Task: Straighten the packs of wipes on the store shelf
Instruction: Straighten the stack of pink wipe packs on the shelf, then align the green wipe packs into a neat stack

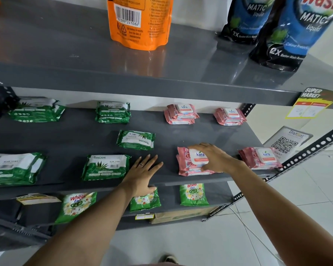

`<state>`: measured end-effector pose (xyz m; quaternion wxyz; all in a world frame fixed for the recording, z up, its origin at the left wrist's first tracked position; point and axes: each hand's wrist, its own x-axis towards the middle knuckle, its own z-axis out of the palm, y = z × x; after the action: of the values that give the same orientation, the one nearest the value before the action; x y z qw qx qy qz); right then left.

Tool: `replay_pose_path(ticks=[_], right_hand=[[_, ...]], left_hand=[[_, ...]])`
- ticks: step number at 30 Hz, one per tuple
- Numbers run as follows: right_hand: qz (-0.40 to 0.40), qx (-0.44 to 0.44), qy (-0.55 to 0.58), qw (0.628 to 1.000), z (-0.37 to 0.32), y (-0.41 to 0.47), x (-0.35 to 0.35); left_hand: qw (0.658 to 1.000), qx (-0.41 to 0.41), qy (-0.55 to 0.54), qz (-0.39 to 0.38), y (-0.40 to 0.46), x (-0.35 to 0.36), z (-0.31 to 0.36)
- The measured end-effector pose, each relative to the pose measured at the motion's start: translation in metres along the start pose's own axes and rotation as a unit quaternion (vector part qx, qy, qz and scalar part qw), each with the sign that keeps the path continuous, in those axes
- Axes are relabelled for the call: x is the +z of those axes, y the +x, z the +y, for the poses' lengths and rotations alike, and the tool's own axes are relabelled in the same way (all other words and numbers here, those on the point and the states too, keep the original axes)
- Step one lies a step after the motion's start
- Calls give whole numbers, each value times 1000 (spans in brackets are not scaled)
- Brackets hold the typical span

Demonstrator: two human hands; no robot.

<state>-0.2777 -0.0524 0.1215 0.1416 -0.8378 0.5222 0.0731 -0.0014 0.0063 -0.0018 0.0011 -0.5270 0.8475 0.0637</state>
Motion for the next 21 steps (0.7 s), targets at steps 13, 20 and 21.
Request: replay_pose_path(ticks=[13,20,21], right_hand=[[194,-19,173,966,-86,33,-46],[55,30,137,989,-147,131,3],[33,38,116,992,-151,140,10]], left_hand=[[989,-41,-61,129,-48,-60,-59],[988,-130,-63,62,-138,-42,-146],[988,-143,-58,19,-145,-35,-155]])
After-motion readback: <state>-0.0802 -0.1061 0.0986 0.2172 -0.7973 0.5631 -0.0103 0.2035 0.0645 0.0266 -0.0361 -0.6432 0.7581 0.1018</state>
